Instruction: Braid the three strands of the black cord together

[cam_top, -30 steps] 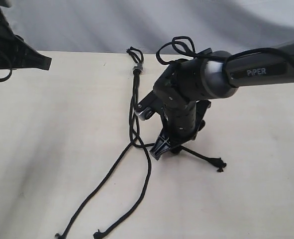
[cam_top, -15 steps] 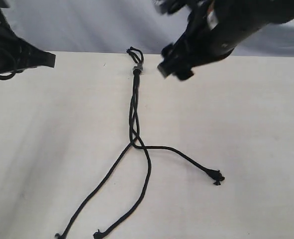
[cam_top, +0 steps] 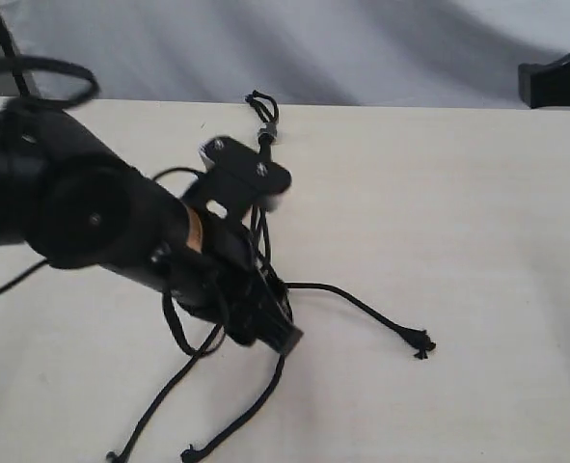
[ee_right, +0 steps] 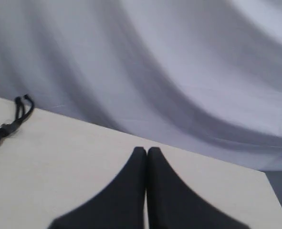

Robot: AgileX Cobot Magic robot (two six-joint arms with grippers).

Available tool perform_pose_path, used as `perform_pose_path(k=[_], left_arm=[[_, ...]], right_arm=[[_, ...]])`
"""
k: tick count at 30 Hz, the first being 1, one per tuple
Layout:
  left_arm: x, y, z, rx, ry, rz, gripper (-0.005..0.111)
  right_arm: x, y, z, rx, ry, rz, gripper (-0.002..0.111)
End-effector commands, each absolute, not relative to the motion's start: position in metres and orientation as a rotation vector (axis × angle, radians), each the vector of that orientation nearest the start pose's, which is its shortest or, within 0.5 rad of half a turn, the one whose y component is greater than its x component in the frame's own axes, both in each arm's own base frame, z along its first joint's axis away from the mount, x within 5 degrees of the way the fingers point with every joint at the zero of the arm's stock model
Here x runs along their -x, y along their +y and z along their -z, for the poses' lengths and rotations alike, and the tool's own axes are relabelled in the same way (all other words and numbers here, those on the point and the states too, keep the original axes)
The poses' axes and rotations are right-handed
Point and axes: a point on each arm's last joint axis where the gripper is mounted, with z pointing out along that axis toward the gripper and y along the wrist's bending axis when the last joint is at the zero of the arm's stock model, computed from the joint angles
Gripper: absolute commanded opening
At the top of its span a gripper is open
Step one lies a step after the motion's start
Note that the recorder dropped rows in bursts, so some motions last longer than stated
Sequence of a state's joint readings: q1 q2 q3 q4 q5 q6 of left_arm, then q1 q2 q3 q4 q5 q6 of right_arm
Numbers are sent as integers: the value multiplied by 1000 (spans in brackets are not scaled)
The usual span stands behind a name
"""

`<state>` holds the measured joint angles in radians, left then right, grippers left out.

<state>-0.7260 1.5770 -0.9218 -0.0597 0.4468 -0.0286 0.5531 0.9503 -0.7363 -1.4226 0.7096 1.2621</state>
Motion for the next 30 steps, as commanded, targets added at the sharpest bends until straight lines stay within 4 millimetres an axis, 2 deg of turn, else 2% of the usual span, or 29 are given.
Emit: perform_pose_path(k=[1,4,7,10,11,14,15,16,18,20,22,24,27,28,30], left_arm=[[-224,-229,-167,-945,2584,289,64],[-224,-236,-145,-980,2622,266,64],[-225,-237,-133,-992,2650,249,64],[-220,-243,-120,-1103,2621,198,61],[-218,-246,-117,-1144,2604,186,58],[-210,-254,-105,-1237,2582,159,33],[-209,-253,-103,-1242,2601,148,14],[-209,-252,-104,-1250,2613,136,3],[-212,-253,-113,-1261,2646,106,0],[-226,-252,-143,-1255,2601,75,0],[-242,-239,-162,-1251,2549,-4,0],[-258,-219,-167,-1214,2554,-79,0],[-279,-189,-156,-1106,2617,-117,0],[-288,-176,-146,-1053,2639,-115,0],[-291,-167,-136,-1021,2653,-108,0]], right_arm=[[-187,43,-342,97,1705,367,0],[-187,43,-343,69,1700,343,0],[-187,43,-343,69,1700,343,0],[-187,43,-343,61,1700,336,0],[-187,43,-343,61,1700,336,0],[-187,43,-343,61,1700,336,0],[-187,43,-343,61,1700,336,0],[-187,43,-343,61,1700,336,0],[-187,43,-343,61,1700,336,0],[-187,45,-343,76,1700,321,0],[-187,45,-342,82,1701,314,0],[-187,45,-342,82,1701,314,0],[-187,45,-342,82,1701,314,0],[-187,45,-342,82,1701,314,0],[-187,45,-342,82,1701,314,0]])
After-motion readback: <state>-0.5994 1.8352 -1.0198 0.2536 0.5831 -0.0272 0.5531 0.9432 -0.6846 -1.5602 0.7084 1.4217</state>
